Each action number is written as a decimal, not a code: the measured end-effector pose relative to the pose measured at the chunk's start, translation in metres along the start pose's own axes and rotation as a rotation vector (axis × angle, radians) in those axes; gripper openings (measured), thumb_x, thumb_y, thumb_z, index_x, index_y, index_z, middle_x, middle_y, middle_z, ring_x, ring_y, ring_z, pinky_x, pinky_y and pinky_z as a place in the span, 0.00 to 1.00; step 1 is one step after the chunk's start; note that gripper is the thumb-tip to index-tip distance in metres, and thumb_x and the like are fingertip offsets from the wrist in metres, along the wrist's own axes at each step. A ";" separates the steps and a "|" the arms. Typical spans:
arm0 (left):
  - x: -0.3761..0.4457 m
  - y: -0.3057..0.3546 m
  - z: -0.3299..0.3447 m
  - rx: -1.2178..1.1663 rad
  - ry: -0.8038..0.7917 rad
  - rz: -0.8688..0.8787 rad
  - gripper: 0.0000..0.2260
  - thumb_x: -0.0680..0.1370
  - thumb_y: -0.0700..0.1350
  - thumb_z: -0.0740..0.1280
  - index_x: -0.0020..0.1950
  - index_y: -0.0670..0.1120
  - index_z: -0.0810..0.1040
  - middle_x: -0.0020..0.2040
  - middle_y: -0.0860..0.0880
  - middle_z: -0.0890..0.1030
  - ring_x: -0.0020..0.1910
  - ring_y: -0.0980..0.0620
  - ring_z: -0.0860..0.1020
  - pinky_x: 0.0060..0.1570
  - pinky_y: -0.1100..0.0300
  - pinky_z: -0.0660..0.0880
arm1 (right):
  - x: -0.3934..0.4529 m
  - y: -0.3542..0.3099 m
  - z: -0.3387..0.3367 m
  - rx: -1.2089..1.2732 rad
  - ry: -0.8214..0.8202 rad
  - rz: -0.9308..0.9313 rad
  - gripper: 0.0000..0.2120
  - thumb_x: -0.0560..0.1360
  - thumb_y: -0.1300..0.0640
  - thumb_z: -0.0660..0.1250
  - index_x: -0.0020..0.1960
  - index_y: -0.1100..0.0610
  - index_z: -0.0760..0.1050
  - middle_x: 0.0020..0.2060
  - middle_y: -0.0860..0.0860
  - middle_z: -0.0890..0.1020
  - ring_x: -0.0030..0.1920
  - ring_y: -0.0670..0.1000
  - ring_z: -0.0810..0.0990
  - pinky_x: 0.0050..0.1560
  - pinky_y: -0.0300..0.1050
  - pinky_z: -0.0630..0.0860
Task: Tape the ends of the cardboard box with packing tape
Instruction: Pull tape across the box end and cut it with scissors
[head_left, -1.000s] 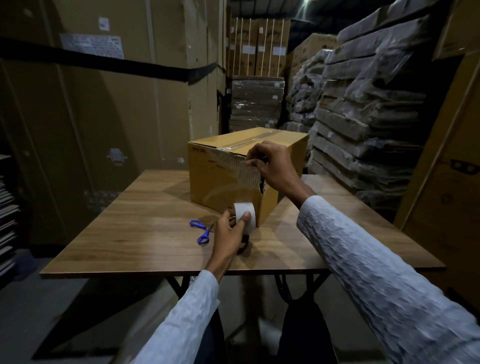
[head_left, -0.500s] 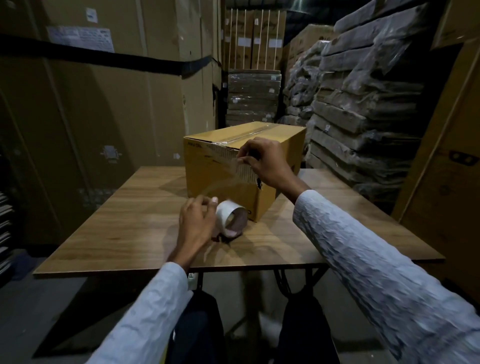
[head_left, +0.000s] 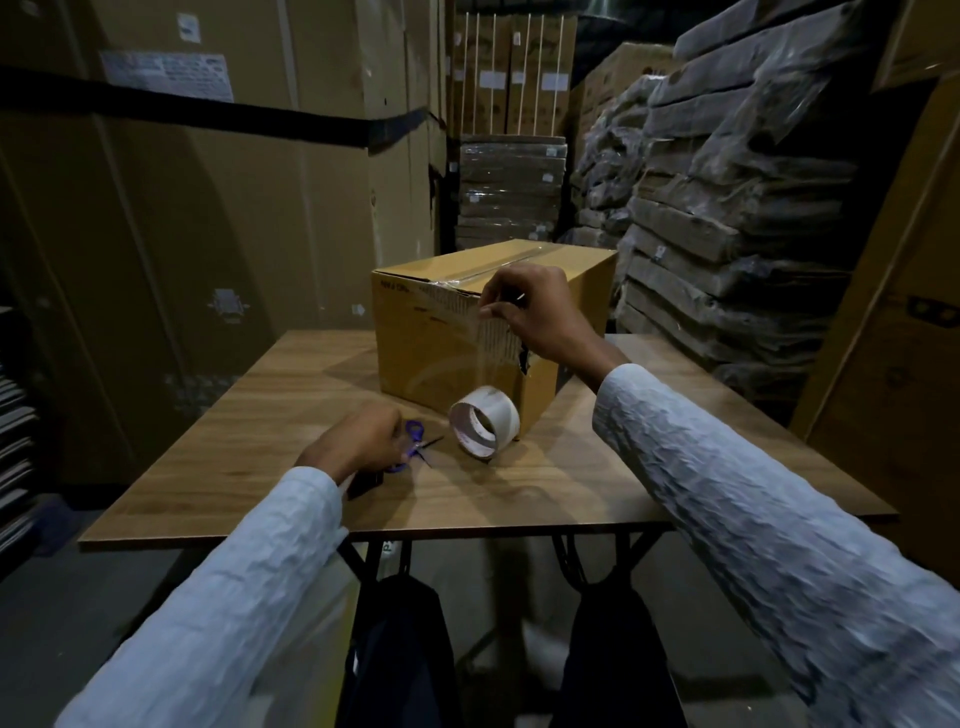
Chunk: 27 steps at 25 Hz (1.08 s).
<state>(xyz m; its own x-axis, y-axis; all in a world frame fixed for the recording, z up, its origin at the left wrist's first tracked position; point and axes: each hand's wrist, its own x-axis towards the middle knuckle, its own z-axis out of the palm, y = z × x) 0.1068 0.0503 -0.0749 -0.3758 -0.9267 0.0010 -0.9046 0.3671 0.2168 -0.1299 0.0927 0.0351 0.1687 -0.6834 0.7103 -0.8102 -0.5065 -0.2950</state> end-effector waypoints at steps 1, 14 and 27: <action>0.002 -0.002 0.000 0.000 0.013 0.006 0.16 0.78 0.46 0.70 0.64 0.42 0.78 0.62 0.40 0.80 0.58 0.41 0.79 0.54 0.52 0.77 | 0.000 0.002 -0.001 -0.003 -0.004 0.002 0.04 0.76 0.65 0.73 0.48 0.58 0.82 0.46 0.50 0.83 0.46 0.45 0.81 0.47 0.31 0.79; 0.014 -0.002 0.011 0.031 -0.021 0.049 0.14 0.79 0.52 0.70 0.58 0.44 0.78 0.61 0.44 0.74 0.55 0.44 0.76 0.55 0.51 0.75 | -0.004 0.007 0.002 -0.040 -0.023 0.009 0.06 0.77 0.64 0.72 0.51 0.56 0.81 0.48 0.47 0.81 0.47 0.42 0.80 0.47 0.28 0.77; 0.008 0.006 0.008 0.078 0.017 0.134 0.06 0.81 0.43 0.65 0.52 0.42 0.79 0.51 0.41 0.80 0.47 0.43 0.79 0.47 0.51 0.78 | -0.004 0.008 -0.002 -0.020 -0.004 0.013 0.04 0.77 0.65 0.72 0.50 0.58 0.82 0.47 0.49 0.81 0.48 0.44 0.80 0.48 0.30 0.78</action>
<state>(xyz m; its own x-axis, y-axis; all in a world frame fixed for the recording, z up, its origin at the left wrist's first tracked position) 0.0963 0.0457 -0.0810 -0.4914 -0.8700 0.0412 -0.8597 0.4921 0.1369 -0.1385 0.0924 0.0312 0.1598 -0.6919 0.7041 -0.8234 -0.4868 -0.2915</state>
